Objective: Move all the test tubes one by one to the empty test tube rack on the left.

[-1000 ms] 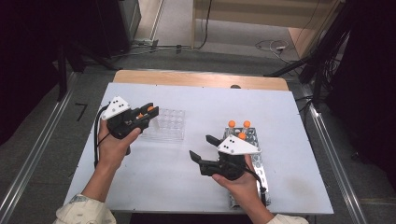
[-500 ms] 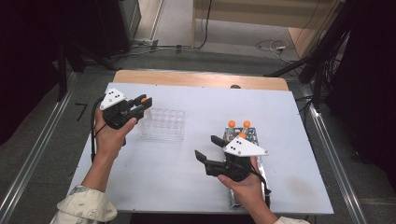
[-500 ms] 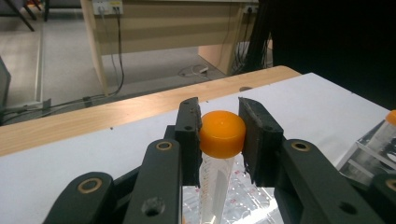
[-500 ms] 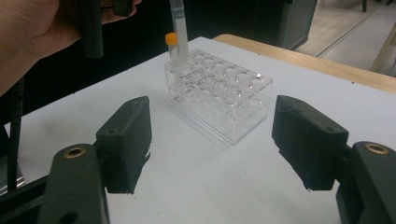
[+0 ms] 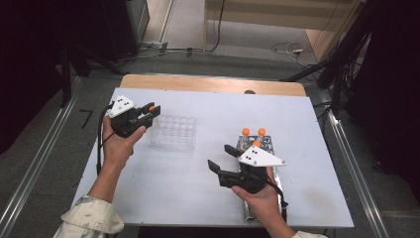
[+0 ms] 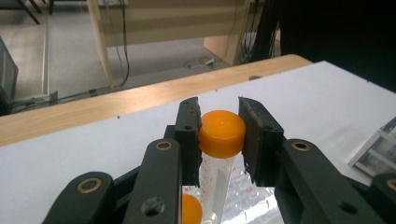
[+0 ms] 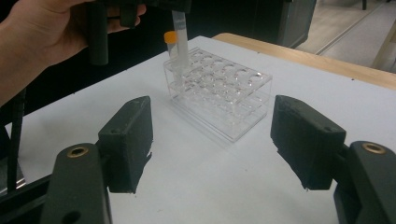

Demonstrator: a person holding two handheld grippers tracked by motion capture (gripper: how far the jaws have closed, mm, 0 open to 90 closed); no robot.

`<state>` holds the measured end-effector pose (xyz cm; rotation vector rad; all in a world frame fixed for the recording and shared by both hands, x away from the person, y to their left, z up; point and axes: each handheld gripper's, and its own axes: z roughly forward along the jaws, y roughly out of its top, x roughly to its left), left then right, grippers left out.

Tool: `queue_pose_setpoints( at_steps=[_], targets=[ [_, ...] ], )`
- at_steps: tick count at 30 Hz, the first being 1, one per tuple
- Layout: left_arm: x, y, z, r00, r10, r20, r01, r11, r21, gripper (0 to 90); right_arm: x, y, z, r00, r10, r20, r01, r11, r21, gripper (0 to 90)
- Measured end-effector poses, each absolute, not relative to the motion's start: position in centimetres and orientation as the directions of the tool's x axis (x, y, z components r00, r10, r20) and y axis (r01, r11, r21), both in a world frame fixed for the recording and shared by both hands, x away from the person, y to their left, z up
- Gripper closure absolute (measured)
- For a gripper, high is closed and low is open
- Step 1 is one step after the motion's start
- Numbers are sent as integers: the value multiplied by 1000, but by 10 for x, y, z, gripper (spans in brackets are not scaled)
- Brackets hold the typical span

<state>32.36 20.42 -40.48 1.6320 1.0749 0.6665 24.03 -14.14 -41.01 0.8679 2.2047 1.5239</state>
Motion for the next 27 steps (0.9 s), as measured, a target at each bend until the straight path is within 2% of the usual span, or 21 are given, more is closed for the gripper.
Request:
queue_pose_setpoints(
  at_steps=[12, 27],
  targets=[
    [325, 204, -422, 445, 893, -73, 374, -111, 921, 706, 239, -141, -411, -764, 640, 85, 304, 239, 922, 287],
    [325, 199, -425, 452, 890, -59, 380, -132, 916, 677, 239, -144, -412, -758, 645, 93, 313, 235, 920, 288]
  ],
)
